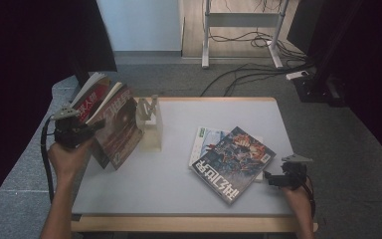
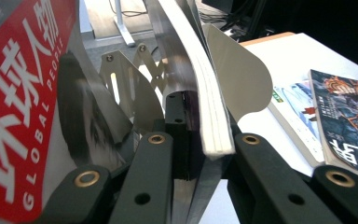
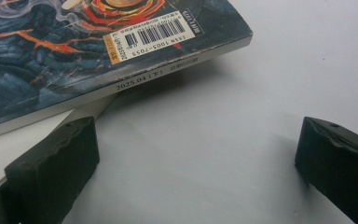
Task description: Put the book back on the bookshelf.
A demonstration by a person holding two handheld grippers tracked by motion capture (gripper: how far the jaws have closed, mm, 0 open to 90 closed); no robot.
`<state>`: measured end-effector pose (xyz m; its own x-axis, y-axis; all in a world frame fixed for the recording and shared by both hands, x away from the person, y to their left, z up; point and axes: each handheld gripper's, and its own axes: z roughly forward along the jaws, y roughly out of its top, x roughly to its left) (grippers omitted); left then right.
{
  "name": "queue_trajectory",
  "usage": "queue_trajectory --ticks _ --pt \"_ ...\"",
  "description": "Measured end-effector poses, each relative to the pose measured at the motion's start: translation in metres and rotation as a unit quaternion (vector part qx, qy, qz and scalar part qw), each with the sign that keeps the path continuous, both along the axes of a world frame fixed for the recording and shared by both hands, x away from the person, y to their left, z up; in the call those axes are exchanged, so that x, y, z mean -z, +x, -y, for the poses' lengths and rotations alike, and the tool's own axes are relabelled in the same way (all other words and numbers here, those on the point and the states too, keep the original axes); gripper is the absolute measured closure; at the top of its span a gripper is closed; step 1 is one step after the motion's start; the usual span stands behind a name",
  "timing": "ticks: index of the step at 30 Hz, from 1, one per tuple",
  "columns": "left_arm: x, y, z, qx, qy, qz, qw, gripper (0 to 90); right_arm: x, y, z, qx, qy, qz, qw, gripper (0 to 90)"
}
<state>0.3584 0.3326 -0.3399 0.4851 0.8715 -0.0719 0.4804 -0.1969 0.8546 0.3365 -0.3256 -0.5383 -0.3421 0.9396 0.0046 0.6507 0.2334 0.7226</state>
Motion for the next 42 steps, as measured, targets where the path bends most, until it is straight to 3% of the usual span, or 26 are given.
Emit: queue_trajectory --ticks 16,20,24,29,36,42 --pt "-0.019 0.014 0.008 -0.004 0.002 -0.027 0.9996 77.8 0.0 0.0 0.0 0.0 0.0 0.0 1.0 0.0" --pt "-0.023 0.018 0.01 -0.013 0.012 -0.038 0.9991 82.5 0.0 0.0 0.0 0.0 0.0 0.0 1.0 0.0" --pt "-0.025 0.019 0.012 -0.02 0.01 -0.03 0.9993 84.2 0.0 0.0 0.0 0.0 0.0 0.0 1.0 0.0" --pt "-0.025 0.025 0.012 -0.038 -0.01 -0.019 0.9991 84.6 0.0 0.0 0.0 0.0 0.0 0.0 1.0 0.0" --pt "-0.026 0.031 0.016 -0.059 -0.015 0.0 0.9982 84.6 0.0 0.0 0.0 0.0 0.001 0.0 1.0 0.0" --pt "-0.023 0.04 0.021 -0.075 -0.017 0.003 0.997 84.5 0.0 0.0 0.0 0.0 0.0 0.0 1.0 0.0"
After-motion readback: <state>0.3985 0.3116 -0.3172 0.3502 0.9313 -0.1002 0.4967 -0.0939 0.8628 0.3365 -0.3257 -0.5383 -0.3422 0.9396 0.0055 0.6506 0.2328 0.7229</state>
